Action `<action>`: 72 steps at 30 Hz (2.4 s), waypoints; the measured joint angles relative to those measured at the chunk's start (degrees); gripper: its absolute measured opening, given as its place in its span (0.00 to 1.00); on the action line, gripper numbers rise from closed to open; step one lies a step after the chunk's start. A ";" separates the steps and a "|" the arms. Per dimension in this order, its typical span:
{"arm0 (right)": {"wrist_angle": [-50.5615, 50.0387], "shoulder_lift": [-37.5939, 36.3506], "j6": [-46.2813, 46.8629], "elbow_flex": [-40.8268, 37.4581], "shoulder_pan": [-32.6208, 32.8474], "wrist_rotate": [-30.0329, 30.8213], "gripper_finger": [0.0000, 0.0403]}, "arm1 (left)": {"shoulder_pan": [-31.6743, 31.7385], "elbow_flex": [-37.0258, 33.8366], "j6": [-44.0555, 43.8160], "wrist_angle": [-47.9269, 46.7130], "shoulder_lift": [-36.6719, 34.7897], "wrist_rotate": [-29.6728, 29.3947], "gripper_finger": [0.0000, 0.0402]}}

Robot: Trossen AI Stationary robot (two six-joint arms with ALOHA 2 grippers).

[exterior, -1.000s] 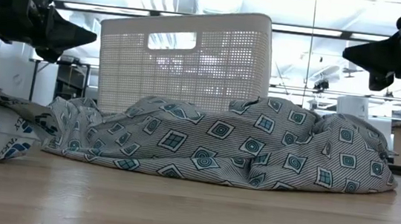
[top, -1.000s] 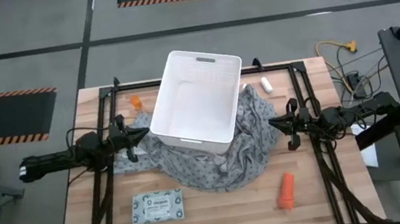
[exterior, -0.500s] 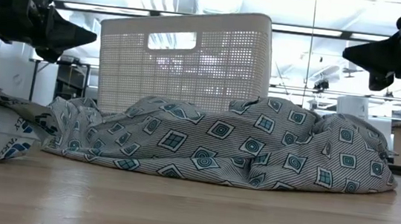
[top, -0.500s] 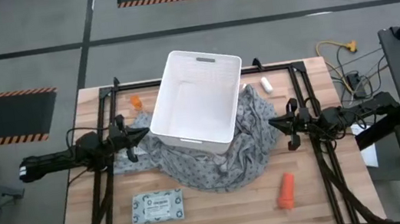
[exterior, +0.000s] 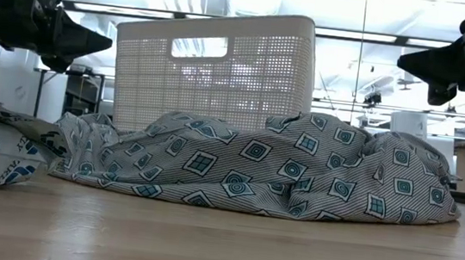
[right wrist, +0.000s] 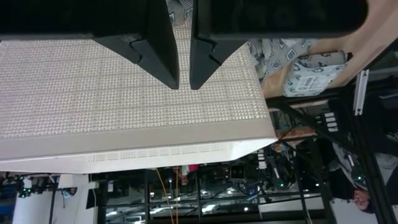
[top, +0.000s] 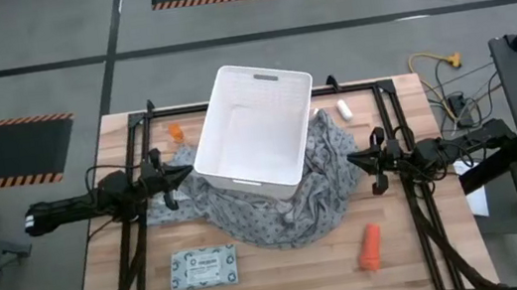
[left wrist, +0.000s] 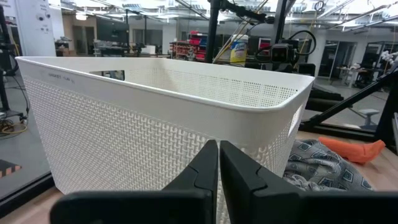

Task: Pick & place medical supplies in basket/bin
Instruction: Put the white rolled gauze into the white bin

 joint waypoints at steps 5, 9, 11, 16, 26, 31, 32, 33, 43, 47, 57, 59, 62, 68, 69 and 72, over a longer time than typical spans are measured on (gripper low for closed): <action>0.08 -0.01 1.08 0.00 0.00 0.00 0.08 | 0.01 0.01 0.00 0.01 0.00 0.01 0.00; 0.13 -0.02 9.55 0.00 0.00 0.00 0.08 | -0.01 -0.01 0.00 -0.01 0.00 0.00 0.00; 0.15 -0.02 13.93 0.00 0.00 0.00 0.08 | 0.00 0.00 0.00 0.00 0.00 0.00 0.00; 0.18 -0.01 19.75 0.00 0.00 0.00 0.08 | -0.01 0.01 0.00 0.01 0.00 0.01 0.00; 1.43 -0.02 30.17 0.00 0.00 7.46 0.10 | 0.00 -0.01 0.00 0.31 0.00 -0.03 0.00; 3.56 0.02 31.60 0.00 0.00 10.09 0.23 | -0.01 -0.08 0.00 0.71 0.00 -0.05 0.00; 4.38 0.04 31.62 0.00 0.00 10.71 0.26 | 0.01 -0.08 0.00 0.72 0.00 -0.05 0.00; 5.50 0.02 31.62 0.00 0.00 11.04 0.30 | 0.00 -0.08 0.00 0.74 0.00 -0.05 0.00; 16.31 1.24 21.53 3.10 0.00 16.59 0.57 | -0.01 -0.08 0.00 0.74 0.00 -0.14 0.00; 14.79 4.72 17.22 8.14 -0.02 21.49 0.62 | -0.01 -0.08 0.00 0.73 0.00 -0.16 0.00; -8.90 22.61 22.07 29.02 -0.02 28.32 0.64 | -0.01 -0.08 0.00 0.70 0.00 -0.18 0.00; -18.55 26.24 26.67 33.53 -0.26 30.92 0.63 | -0.01 -0.08 0.00 0.69 0.00 -0.18 0.00; -34.32 30.56 38.04 39.02 -1.75 32.43 0.63 | 0.00 -0.08 0.00 0.69 0.00 -0.18 0.00; -57.25 37.87 56.97 46.05 -6.19 26.92 0.64 | 0.01 -0.08 0.00 0.69 0.00 -0.20 0.00; -58.27 38.96 58.01 46.67 -7.00 26.02 0.64 | 0.01 -0.08 0.00 0.69 0.00 -0.20 0.00; -58.31 41.65 57.73 48.23 -9.81 22.49 0.66 | 0.00 -0.06 0.00 0.69 0.00 -0.20 0.00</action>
